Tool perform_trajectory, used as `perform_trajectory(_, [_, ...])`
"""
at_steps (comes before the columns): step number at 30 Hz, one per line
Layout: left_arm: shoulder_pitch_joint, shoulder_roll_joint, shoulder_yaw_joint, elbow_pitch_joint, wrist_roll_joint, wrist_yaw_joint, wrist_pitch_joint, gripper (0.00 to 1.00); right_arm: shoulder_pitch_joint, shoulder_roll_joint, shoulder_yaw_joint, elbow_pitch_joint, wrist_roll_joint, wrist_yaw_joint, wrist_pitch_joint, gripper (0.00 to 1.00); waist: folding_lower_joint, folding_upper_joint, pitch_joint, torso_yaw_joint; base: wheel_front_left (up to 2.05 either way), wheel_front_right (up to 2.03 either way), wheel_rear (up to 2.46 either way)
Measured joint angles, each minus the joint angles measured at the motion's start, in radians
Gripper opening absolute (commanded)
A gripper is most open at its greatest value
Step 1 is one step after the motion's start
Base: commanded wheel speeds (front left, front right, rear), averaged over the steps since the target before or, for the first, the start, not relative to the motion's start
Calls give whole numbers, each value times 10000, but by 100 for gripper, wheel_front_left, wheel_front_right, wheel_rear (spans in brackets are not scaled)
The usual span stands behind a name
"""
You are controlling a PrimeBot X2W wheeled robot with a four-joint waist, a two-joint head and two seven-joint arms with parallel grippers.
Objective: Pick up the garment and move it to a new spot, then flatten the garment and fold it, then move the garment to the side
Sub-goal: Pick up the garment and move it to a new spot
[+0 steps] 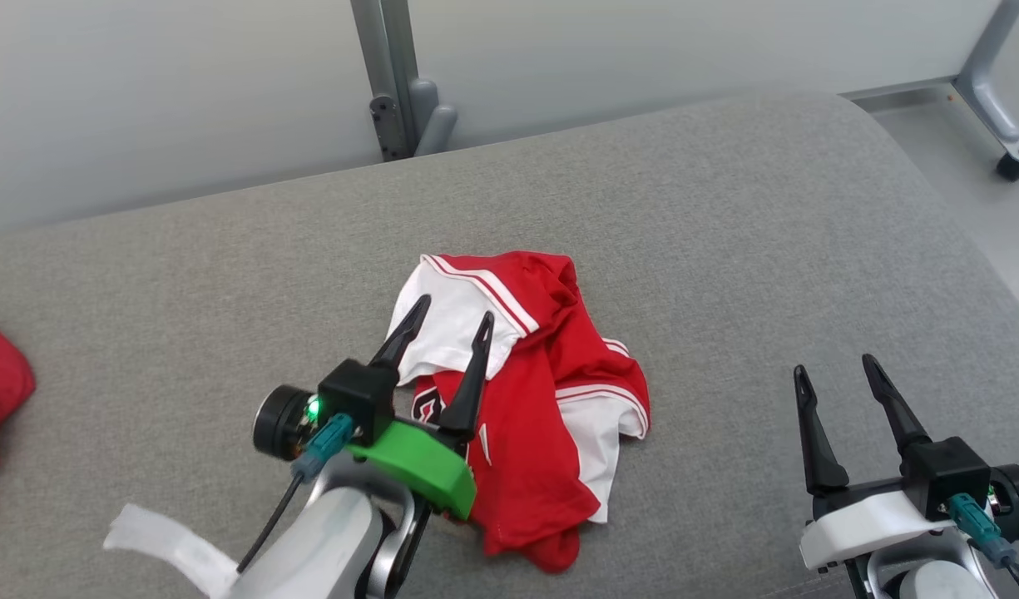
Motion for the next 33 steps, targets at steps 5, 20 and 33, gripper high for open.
perform_trajectory(5, [1498, 838, 395, -955, 205, 754, -90, 100, 281, 0, -247, -178, -236, 0, 0, 100, 0, 0, -312, 450, 0, 0, 0])
perform_trajectory(20, [4934, 1344, 3158, -2017, 635, 800, -150, 100, 801, -2, -577, -31, -433, 0, 2, 100, 0, 0, -777, 1465, 0, 0, 0])
perform_trajectory(33, [6258, 299, 5689, -1954, 2046, -650, -161, 100, 993, -96, -658, 430, -431, 0, 0, 100, 0, 0, -1087, 1778, 0, 0, 0])
